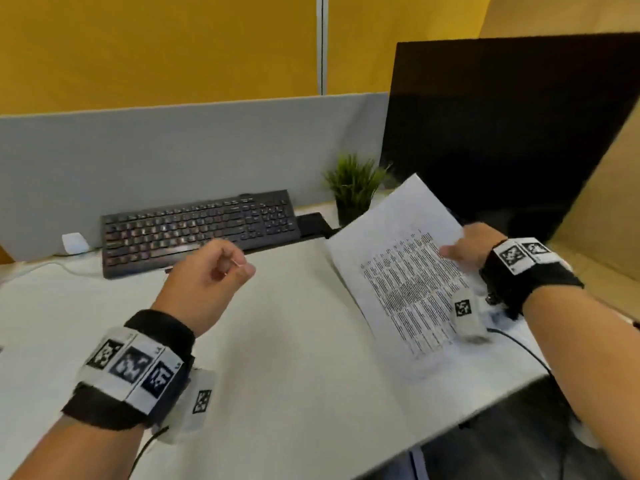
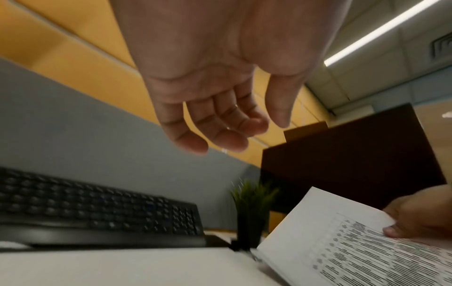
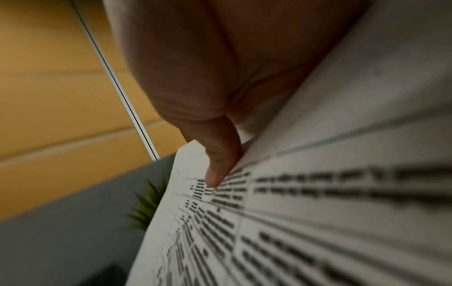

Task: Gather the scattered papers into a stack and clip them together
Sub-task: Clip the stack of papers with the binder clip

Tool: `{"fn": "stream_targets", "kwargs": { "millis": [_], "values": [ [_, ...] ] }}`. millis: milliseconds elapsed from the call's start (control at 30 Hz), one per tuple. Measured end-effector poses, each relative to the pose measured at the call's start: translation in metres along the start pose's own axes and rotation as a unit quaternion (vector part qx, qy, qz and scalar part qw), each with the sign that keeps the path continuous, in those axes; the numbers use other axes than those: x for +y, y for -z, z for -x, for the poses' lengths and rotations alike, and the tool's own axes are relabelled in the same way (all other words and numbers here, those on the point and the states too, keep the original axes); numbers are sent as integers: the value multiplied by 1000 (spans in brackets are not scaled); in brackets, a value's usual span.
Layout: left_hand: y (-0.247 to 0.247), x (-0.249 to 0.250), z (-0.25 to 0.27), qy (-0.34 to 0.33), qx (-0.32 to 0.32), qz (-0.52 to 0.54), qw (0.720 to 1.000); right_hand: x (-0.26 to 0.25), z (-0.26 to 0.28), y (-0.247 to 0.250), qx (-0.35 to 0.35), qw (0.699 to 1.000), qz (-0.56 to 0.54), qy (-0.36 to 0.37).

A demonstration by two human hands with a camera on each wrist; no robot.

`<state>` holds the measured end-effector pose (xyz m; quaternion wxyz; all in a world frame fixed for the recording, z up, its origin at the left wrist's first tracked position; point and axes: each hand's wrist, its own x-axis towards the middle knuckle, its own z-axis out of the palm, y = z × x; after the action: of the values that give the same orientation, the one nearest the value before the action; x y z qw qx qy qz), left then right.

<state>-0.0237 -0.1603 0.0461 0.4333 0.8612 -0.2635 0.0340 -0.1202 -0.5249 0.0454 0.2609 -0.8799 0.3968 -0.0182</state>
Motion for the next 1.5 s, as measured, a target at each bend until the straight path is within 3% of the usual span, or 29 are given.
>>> {"fn": "stream_targets", "kwargs": {
  "millis": [133,267,333,467,667,800,933,1033,1100,1167,1233,1300,1367,1433,1500],
  "values": [
    [-68,20,-27,48,-140,-52,988,36,-27,-23,5,997,-1,-76],
    [-146,39,-49,81,-296,-156,939,46,-40,-42,60,991,59,-102],
    [-176,47,-56,93,-337,-194,917,53,-48,-44,46,987,95,-123],
    [-210,57,-61,137,-370,-215,893,66,-66,-57,-7,989,93,-118],
    [-226,63,-64,204,-356,-89,908,47,-56,-41,-51,985,109,-124],
    [-229,55,-64,249,-340,-19,907,24,-40,-29,-10,996,81,-43],
    [-225,50,-60,272,-316,35,908,-32,-6,-11,75,986,122,88],
    [-212,48,-58,298,-232,163,912,-71,26,8,82,966,102,224],
    [-190,40,-63,305,-130,305,892,-86,44,24,22,950,-9,311],
    [-152,31,-64,269,-51,445,853,-94,63,37,-101,901,-205,369],
    [-110,22,-57,184,-29,540,821,-96,72,41,-213,825,-373,368],
    [-70,14,-48,118,-3,572,811,-100,72,30,-232,788,-453,347],
    [-35,4,-36,91,57,554,826,-106,69,6,-197,782,-498,319],
    [-8,-6,-22,70,131,462,874,-117,73,-29,-145,774,-540,297],
    [4,-14,-8,64,205,348,913,-132,86,-68,-67,793,-531,292]
  ]
}}
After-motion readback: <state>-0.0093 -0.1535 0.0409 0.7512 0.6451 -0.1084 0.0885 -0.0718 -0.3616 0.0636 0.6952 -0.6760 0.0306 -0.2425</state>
